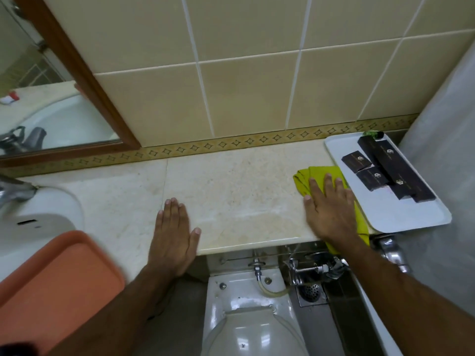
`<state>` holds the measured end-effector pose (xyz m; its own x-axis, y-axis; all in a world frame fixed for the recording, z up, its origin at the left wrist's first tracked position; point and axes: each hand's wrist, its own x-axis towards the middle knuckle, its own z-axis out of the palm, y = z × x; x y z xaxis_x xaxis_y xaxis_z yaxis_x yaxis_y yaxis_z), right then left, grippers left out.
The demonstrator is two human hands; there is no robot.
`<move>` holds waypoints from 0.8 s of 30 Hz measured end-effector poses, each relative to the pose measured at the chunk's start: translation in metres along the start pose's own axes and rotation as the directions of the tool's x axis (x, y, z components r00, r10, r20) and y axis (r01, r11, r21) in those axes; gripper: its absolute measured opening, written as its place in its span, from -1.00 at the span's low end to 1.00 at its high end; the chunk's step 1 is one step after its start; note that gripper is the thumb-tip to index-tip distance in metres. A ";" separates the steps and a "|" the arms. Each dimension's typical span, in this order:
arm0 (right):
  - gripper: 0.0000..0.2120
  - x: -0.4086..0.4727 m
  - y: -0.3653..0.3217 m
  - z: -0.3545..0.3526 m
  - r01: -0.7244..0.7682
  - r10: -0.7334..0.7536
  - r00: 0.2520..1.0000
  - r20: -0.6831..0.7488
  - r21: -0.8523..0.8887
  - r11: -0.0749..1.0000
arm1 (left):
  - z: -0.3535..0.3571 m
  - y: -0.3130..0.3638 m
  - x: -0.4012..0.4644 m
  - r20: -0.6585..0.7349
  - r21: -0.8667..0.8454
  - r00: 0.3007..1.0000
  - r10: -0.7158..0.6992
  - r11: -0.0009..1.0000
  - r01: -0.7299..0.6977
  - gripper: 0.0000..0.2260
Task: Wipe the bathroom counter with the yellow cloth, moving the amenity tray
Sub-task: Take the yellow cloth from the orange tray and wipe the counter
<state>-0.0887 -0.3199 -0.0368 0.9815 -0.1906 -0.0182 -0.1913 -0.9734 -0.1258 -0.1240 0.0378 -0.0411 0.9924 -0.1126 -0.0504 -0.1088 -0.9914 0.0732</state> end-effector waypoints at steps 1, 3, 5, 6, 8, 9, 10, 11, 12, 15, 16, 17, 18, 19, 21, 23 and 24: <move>-0.46 -0.009 -0.006 0.002 -0.047 0.048 0.999 -0.021 0.018 0.999 | -0.003 0.000 -0.001 -0.007 -0.035 1.000 -0.012 0.999 0.012 -0.33; -0.43 -0.031 -0.032 0.008 -0.137 0.141 0.988 -0.066 0.058 0.989 | -0.013 -0.011 -0.010 -0.038 -0.070 0.998 -0.049 0.996 0.047 -0.33; -0.44 -0.049 -0.068 0.017 -0.162 0.171 0.981 -0.093 0.093 0.982 | -0.024 -0.035 -0.022 -0.092 -0.067 0.989 -0.120 0.991 0.114 -0.33; -0.45 -0.054 -0.086 0.021 -0.156 0.166 0.981 -0.102 0.098 0.983 | -0.029 -0.047 -0.028 -0.124 -0.062 0.979 -0.160 0.986 0.153 -0.33; -0.46 -0.061 -0.132 0.029 -0.123 0.132 0.986 -0.098 0.097 0.988 | -0.038 -0.078 -0.045 -0.153 -0.058 0.951 -0.270 0.963 0.264 -0.33; -0.46 -0.063 -0.158 0.032 -0.097 0.107 0.990 -0.089 0.104 0.990 | -0.040 -0.094 -0.055 -0.141 -0.071 0.932 -0.335 0.942 0.328 -0.32; -0.46 -0.064 -0.183 0.035 -0.075 0.084 0.994 -0.076 0.112 0.991 | -0.041 -0.106 -0.064 -0.115 -0.072 0.913 -0.390 0.920 0.384 -0.31; -0.45 -0.065 -0.202 0.037 -0.057 0.064 0.996 -0.063 0.115 0.992 | -0.039 -0.111 -0.070 -0.090 -0.072 0.898 -0.431 0.902 0.426 -0.30; -0.45 -0.065 -0.223 0.040 -0.036 0.042 0.998 -0.048 0.119 0.992 | -0.036 -0.115 -0.075 -0.069 -0.076 0.881 -0.468 0.883 0.463 -0.29; -0.42 -0.056 -0.261 0.045 -0.018 0.020 1.000 -0.010 0.122 0.992 | -0.026 -0.110 -0.073 -0.056 -0.180 0.821 -0.569 0.814 0.552 -0.39; -0.41 -0.052 -0.269 0.046 -0.014 0.013 1.000 0.004 0.120 0.993 | -0.024 -0.107 -0.072 -0.045 -0.176 0.819 -0.571 0.812 0.557 -0.40; -0.40 -0.047 -0.281 0.048 0.004 -0.006 1.000 0.015 0.117 0.993 | -0.023 -0.109 -0.071 -0.038 -0.167 0.824 -0.565 0.817 0.552 -0.37; -0.40 -0.042 -0.288 0.048 0.017 -0.020 1.000 0.021 0.119 0.993 | -0.021 -0.106 -0.070 -0.049 -0.149 0.832 -0.553 0.827 0.542 -0.36; -0.40 -0.037 -0.302 0.049 0.042 -0.046 0.998 0.032 0.127 0.991 | -0.020 -0.108 -0.071 -0.068 -0.194 0.823 -0.564 0.817 0.543 -0.36; -0.39 -0.030 -0.329 0.051 0.108 -0.115 0.992 0.043 0.137 0.985 | -0.020 -0.109 -0.071 -0.073 -0.202 0.814 -0.577 0.807 0.554 -0.39; -0.40 -0.032 -0.359 0.053 0.212 -0.219 0.975 0.041 0.140 0.967 | -0.017 -0.109 -0.071 -0.070 -0.182 0.820 -0.568 0.815 0.550 -0.39; -0.40 -0.036 -0.372 0.055 0.268 -0.277 0.960 0.045 0.146 0.952 | -0.017 -0.107 -0.071 -0.068 -0.185 0.825 -0.561 0.820 0.542 -0.40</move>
<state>-0.0526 0.0558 -0.0434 0.9953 0.0924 -0.0275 0.0816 -0.9596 -0.2693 -0.1815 0.1534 -0.0282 0.8837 0.4678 -0.0146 0.4595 -0.8612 0.2173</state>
